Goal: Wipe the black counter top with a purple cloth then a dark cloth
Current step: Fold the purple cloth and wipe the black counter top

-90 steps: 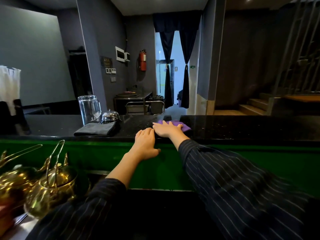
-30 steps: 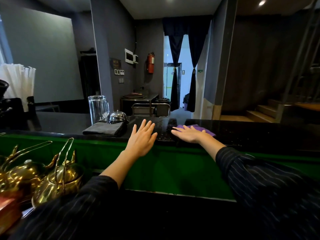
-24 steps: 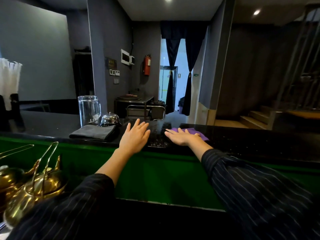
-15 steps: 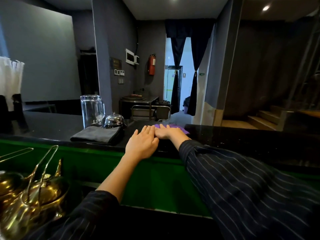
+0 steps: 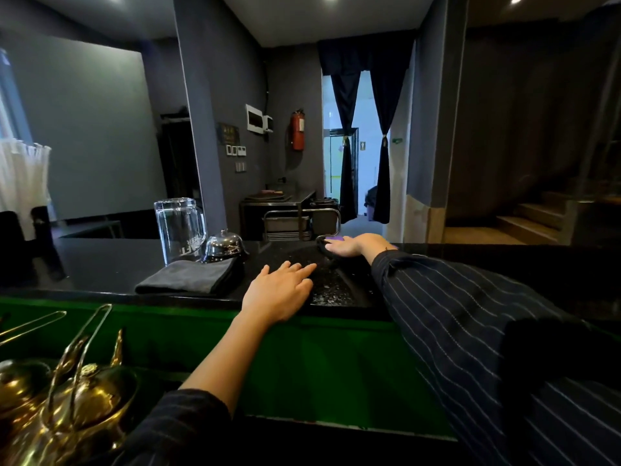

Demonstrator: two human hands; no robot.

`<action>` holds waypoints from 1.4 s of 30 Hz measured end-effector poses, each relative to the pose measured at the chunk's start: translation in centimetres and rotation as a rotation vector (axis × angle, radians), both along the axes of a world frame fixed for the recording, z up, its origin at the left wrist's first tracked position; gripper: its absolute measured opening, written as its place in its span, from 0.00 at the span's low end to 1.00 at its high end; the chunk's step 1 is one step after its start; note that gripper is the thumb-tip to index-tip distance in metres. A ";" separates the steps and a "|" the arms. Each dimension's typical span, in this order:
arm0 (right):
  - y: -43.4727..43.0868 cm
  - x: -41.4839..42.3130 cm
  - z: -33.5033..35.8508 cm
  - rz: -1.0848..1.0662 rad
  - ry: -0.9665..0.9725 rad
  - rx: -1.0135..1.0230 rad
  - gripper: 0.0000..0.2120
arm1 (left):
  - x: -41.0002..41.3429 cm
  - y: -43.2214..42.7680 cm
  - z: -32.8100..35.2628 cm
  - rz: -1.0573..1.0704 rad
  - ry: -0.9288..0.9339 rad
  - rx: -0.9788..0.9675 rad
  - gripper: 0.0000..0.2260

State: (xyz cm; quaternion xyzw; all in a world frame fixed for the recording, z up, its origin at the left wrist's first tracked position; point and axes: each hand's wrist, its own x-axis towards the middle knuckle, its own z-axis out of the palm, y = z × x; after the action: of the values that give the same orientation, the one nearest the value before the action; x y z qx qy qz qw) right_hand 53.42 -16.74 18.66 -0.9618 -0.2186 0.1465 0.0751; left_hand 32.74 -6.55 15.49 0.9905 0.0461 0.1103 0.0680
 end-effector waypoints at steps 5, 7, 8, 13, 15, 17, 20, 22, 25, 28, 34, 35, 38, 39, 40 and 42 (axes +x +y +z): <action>-6.1 -0.5 0.1 -0.026 -0.008 0.053 0.30 | -0.1 0.1 0.0 0.015 0.017 -0.052 0.21; -9.0 -1.2 -0.7 -0.108 -0.100 0.195 0.31 | -0.3 -0.2 0.2 0.023 0.023 -0.053 0.21; -10.0 -0.8 -1.1 -0.136 -0.149 0.254 0.30 | -0.5 -0.4 0.3 0.030 0.023 -0.055 0.21; -11.6 0.5 -1.7 -0.104 0.002 0.092 0.45 | -0.8 -0.8 0.3 0.023 0.018 -0.066 0.21; -11.2 4.0 -2.6 -0.160 -0.018 0.040 0.50 | -0.6 -0.6 0.2 0.024 0.034 -0.044 0.21; -10.0 0.9 -1.6 -0.245 -0.050 -0.007 0.39 | -0.3 -0.5 0.1 0.026 0.042 -0.020 0.22; -7.1 -1.6 -0.7 -0.297 -0.103 -0.057 0.32 | 0.0 -0.6 -0.1 0.030 0.029 0.002 0.22; -4.2 -2.0 -0.3 -0.250 -0.127 -0.074 0.32 | 0.2 -0.5 -0.1 0.034 0.020 0.028 0.22; 0.6 -2.3 -0.7 -0.105 -0.144 -0.075 0.31 | 0.2 -0.4 -0.1 0.032 0.009 0.086 0.22; 4.0 -3.6 -1.1 0.023 -0.153 -0.070 0.30 | 0.1 -0.5 0.0 0.028 -0.001 0.111 0.22; 2.0 -4.9 -1.2 0.132 -0.108 0.011 0.29 | -0.8 -0.5 0.5 0.005 0.057 0.074 0.21; 1.0 -4.5 -1.1 0.121 -0.093 0.027 0.29 | -0.8 -0.4 0.5 0.000 0.064 0.076 0.21; -3.7 -3.2 -1.2 0.024 -0.109 0.031 0.30 | -0.7 -0.2 0.3 -0.004 0.069 0.059 0.21; -5.7 -2.4 -1.3 -0.012 -0.115 0.027 0.30 | -0.7 -0.2 0.3 -0.002 0.067 0.051 0.21; -7.9 -1.7 -1.2 -0.042 -0.122 0.024 0.30 | -0.8 -0.2 0.4 0.002 0.062 0.042 0.20; -12.5 0.0 -1.4 -0.117 -0.116 0.025 0.33 | -0.9 -0.3 0.5 0.003 0.050 0.027 0.20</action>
State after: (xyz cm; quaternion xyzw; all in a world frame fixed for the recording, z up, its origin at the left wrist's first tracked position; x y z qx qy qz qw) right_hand 53.39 -29.23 17.24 -0.9788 -0.1677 0.0831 0.0827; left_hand 31.81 -6.89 15.98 0.9937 0.0478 0.0862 0.0534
